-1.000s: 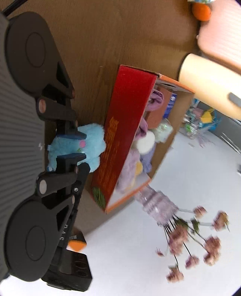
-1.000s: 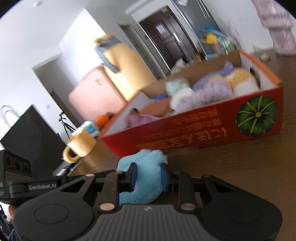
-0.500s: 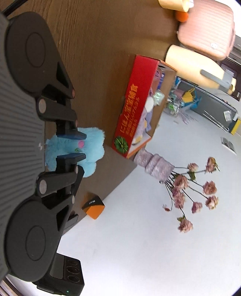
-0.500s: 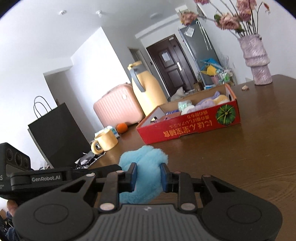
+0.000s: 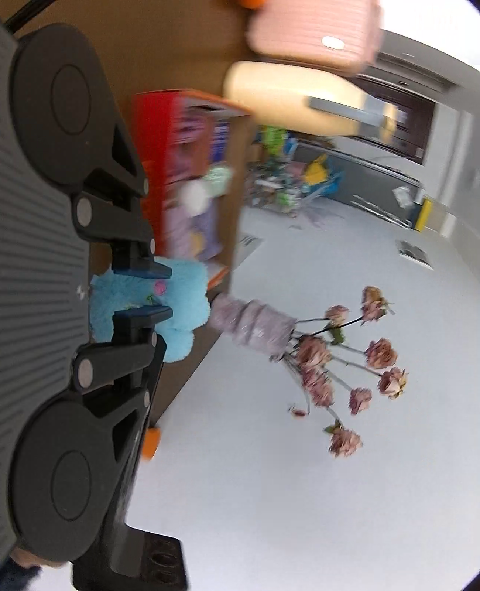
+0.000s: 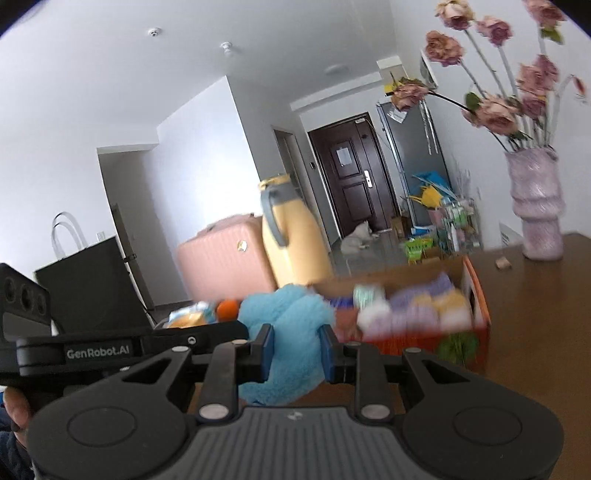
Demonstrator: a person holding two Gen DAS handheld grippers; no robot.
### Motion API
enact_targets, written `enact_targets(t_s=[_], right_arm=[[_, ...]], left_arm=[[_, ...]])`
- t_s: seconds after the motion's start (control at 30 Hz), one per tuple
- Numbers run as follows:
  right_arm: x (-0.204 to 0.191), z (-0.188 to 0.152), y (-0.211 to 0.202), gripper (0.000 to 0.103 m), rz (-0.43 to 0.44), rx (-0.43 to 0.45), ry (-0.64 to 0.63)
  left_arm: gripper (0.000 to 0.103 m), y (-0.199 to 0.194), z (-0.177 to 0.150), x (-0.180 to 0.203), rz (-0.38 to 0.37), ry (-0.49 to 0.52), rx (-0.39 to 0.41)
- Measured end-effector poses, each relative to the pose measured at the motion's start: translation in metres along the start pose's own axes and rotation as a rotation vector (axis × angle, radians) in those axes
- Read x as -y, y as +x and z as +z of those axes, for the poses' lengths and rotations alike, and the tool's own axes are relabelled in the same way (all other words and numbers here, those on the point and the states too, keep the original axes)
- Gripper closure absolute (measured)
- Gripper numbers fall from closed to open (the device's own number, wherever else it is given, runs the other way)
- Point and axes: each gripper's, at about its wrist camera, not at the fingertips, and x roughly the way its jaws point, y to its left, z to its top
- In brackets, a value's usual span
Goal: Organize soft objects
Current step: 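Carry the blue plush toy with both tools into the box and release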
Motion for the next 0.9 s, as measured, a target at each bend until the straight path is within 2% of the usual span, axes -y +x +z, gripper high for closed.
enact_targets(t_s=[0.07,0.17,0.27,0.33,0.43,0.47,0.5,0.57,0.63,0.7,0.73,0.8,0.9], right_arm=[[0.014,0.020,0.033,0.077,0.013,-0.004,0.003],[0.035,0.043,0.088,0.077,0.013,-0.023,0.016],[0.051,0.052,0.137,0.077,-0.026,-0.041,-0.004],[0.060,0.052,0.168,0.077,-0.056,-0.090,-0.018],[0.066,0.042,0.207,0.078,-0.079,-0.158,-0.052],[0.067,0.039,0.219,0.089,-0.063,-0.187,-0.061],[0.066,0.033,0.230,0.094,-0.033,-0.219,-0.063],[0.056,0.024,0.240,0.092,-0.044,-0.218,-0.113],[0.049,0.024,0.245,0.092,-0.044,-0.244,-0.149],[0.054,0.024,0.250,0.092,0.016,-0.299,-0.077],[0.055,0.022,0.253,0.092,0.021,-0.335,-0.066],[0.053,0.015,0.256,0.092,-0.017,-0.360,-0.101],[0.056,0.012,0.251,0.088,-0.073,-0.358,-0.101]], left_arm=[[0.087,0.023,0.025,-0.007,0.022,0.040,0.016],[0.087,0.061,0.061,-0.030,0.045,0.042,0.004],[0.087,0.106,0.089,-0.061,0.058,-0.009,-0.024],[0.087,0.137,0.097,-0.081,0.072,-0.024,-0.045],[0.088,0.175,0.093,-0.110,0.109,-0.058,-0.103],[0.091,0.185,0.089,-0.119,0.121,-0.068,-0.120],[0.091,0.190,0.084,-0.127,0.132,-0.071,-0.136],[0.091,0.199,0.076,-0.142,0.095,-0.082,-0.184],[0.091,0.200,0.068,-0.145,0.116,-0.057,-0.211],[0.091,0.198,0.061,-0.143,0.165,0.006,-0.220],[0.091,0.195,0.059,-0.145,0.174,0.004,-0.223],[0.091,0.193,0.057,-0.154,0.173,-0.031,-0.235],[0.091,0.192,0.054,-0.161,0.213,-0.037,-0.247]])
